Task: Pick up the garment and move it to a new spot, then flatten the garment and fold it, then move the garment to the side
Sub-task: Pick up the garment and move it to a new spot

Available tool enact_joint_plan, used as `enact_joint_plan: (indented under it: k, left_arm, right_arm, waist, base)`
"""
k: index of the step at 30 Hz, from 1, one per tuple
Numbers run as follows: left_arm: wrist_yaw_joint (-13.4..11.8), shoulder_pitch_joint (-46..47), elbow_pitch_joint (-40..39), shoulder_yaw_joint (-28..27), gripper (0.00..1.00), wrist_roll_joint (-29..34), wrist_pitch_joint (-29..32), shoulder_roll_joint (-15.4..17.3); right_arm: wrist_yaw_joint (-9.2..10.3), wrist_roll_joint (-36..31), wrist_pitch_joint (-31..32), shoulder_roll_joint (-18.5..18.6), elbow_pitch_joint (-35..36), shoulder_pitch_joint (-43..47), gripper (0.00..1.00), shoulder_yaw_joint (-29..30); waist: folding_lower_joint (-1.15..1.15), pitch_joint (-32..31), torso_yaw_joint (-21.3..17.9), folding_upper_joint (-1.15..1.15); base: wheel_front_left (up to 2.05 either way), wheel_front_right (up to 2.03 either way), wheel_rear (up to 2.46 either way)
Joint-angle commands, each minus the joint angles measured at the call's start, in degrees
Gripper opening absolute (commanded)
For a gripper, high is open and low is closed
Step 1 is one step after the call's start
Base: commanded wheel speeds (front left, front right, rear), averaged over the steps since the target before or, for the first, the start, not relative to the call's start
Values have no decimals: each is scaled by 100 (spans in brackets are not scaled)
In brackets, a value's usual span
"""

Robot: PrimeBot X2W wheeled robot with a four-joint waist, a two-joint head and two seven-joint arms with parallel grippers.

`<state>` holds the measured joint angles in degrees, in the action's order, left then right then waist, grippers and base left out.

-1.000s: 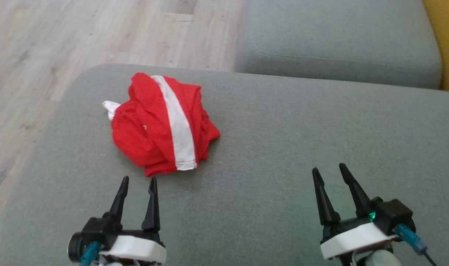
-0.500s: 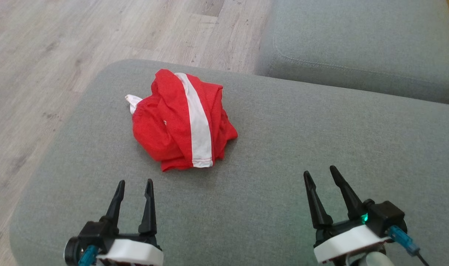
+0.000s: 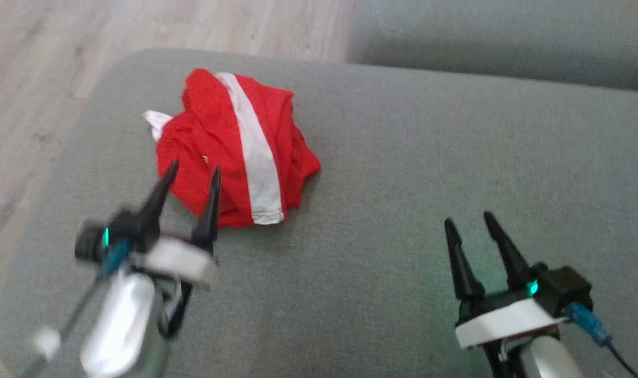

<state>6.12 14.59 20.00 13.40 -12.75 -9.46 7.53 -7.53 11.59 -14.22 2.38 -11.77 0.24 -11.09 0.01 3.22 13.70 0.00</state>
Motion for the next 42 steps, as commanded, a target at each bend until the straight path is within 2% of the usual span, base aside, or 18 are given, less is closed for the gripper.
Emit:
enact_joint_plan:
  k: [1,6,10,14,22,23,24,25,33,38,42]
  left_arm:
    - [72,860,-11,-5,100,60,428,302]
    - [128,1919,528,292,100,-258,1424,656]
    - [133,2509,991,580,100,-609,2001,976]
    - [135,2891,1576,606,100,-735,2235,1262]
    - [135,3080,2369,706,100,-1181,2324,1325]
    - [135,3092,2433,755,80,-1229,2318,1343]
    - [135,3106,2478,809,17,-1268,2288,1360]
    - [135,3122,2493,864,0,-1304,2214,1377]
    - [136,3378,2200,894,0,-1415,1113,1397]
    - [131,3423,1544,864,0,-1406,522,1346]
    - [90,3347,803,871,0,-1416,321,1286]
  right_arm:
    - [4,-77,-78,50,224,-380,100,-34]
    - [4,-96,-78,50,233,-596,100,25]
    - [4,-64,-78,50,249,-748,100,-40]
    - [4,-28,-78,50,262,-851,100,-82]
    - [4,33,-78,50,287,-907,100,-50]
    - [4,34,-78,50,289,-912,100,-45]
    - [4,38,-78,50,290,-915,100,-37]
    - [4,43,-78,50,286,-915,100,-33]
    - [4,76,-78,50,203,-789,100,-19]
    - [4,86,-78,50,167,-664,100,29]
    - [4,112,-78,50,152,-554,100,60]
  waist:
    - [-1,387,-236,0]
    - [-1,717,-496,0]
    - [-1,921,-739,0]
    - [-1,1051,-972,0]
    - [-1,1122,-1236,0]
    - [-1,1121,-1256,0]
    - [-1,1112,-1272,0]
    - [-1,1096,-1286,0]
    - [-1,758,-1258,0]
    - [-1,436,-1188,0]
    - [-1,210,-1149,0]
  base:
    - [0,0,0]
    - [0,0,0]
    - [0,0,0]
    - [0,0,0]
    - [0,0,0]
    - [0,0,0]
    - [0,0,0]
    - [0,0,0]
    - [0,0,0]
    - [0,0,0]
    - [0,0,0]
